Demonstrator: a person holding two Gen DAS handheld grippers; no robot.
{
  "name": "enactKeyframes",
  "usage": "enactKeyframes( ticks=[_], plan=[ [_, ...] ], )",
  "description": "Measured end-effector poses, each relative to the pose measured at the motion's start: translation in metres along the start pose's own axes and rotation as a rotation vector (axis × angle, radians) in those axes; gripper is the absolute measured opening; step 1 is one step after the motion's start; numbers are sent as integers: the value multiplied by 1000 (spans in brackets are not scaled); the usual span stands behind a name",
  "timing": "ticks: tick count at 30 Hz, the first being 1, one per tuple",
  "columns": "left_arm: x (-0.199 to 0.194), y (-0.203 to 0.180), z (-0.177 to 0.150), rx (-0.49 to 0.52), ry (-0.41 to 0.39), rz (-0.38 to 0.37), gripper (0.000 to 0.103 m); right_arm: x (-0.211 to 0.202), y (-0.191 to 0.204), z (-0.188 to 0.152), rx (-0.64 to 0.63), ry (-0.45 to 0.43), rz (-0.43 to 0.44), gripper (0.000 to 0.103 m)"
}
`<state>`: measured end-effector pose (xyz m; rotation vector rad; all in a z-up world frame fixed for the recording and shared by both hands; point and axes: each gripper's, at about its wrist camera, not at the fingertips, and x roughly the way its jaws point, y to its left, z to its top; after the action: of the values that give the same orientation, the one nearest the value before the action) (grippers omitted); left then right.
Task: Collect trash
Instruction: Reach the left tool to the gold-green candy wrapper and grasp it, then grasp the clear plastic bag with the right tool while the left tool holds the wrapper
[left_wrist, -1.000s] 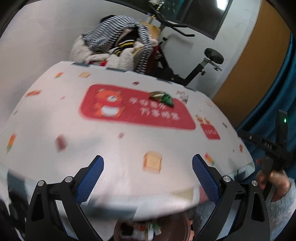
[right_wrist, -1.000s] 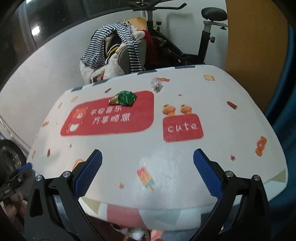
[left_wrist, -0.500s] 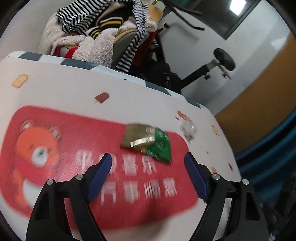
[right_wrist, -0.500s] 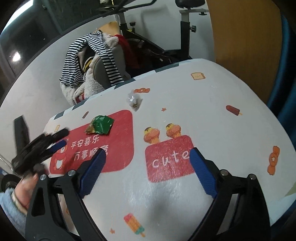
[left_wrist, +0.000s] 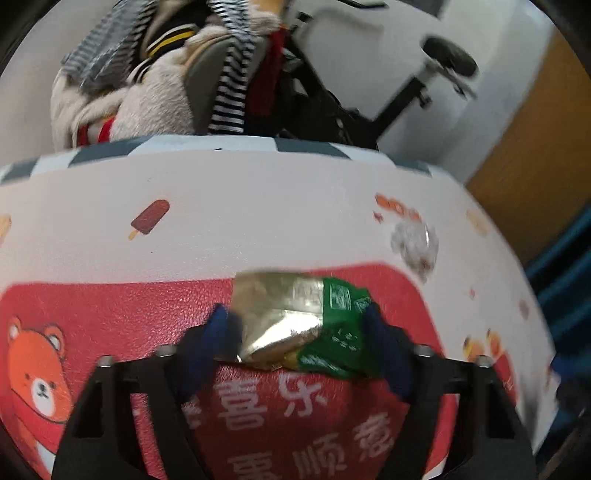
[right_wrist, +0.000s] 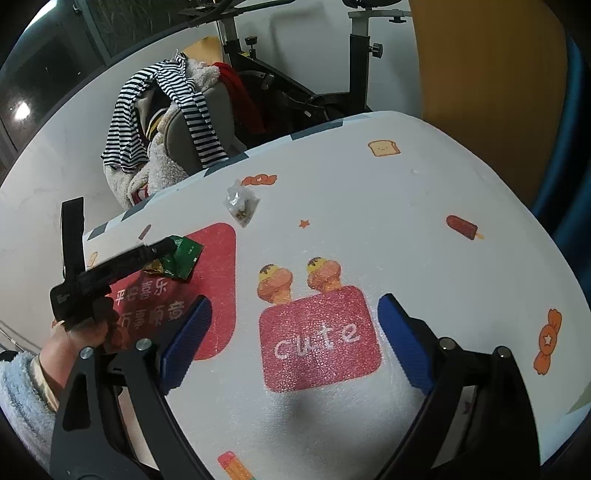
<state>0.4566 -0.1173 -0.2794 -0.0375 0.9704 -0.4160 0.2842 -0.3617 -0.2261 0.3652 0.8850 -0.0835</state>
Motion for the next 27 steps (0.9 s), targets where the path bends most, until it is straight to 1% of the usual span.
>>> enactKeyframes(
  ticks=[1,2,3,4,5,7,9,11,13,15,17,19,21,23,24,25,27],
  plan=[
    [-2,1,-2,10,7,-8,53,2,2,-1,-6,4,1,90],
    [-3,3,-3,7,13,-20,44,5,6,-1,-14,10,4,90],
    [-6,6,-5,-1,18,-36,38,5,6,-1,-15,11,5,88],
    [-10,7,-7,-7,18,-42,35,8,10,0,-23,20,18,85],
    [-16,9,-9,-11,14,-48,33,9,11,0,-25,19,24,84],
    [-31,12,-13,-13,-11,-69,33,12,14,1,-28,15,34,82],
    [-52,16,-20,-17,-51,-89,32,15,20,3,-27,11,43,80],
    [-71,22,-25,-28,-83,-105,32,23,29,10,-10,4,67,77],
    [-92,31,-32,-44,-119,-108,32,32,37,19,1,5,80,73],
    [-106,40,-38,-54,-140,-101,32,43,47,30,-2,3,74,71],
    [-119,48,-45,-56,-156,-85,32,64,65,49,-44,0,13,70],
    [-133,57,-54,-65,-175,-64,32,80,78,63,-86,6,-28,68],
    [-144,66,-62,-81,-184,-58,32,102,92,76,-164,28,-87,66],
    [-154,76,-71,-96,-191,-50,32,127,108,83,-297,54,-182,65],
    [-160,82,-77,-105,-196,-44,32,141,114,86,-348,78,-216,64],
    [-164,86,-82,-114,-198,-42,32,145,114,87,-356,86,-222,62],
    [-173,95,-93,-138,-203,-40,32,164,114,91,-379,137,-232,61]
  ],
)
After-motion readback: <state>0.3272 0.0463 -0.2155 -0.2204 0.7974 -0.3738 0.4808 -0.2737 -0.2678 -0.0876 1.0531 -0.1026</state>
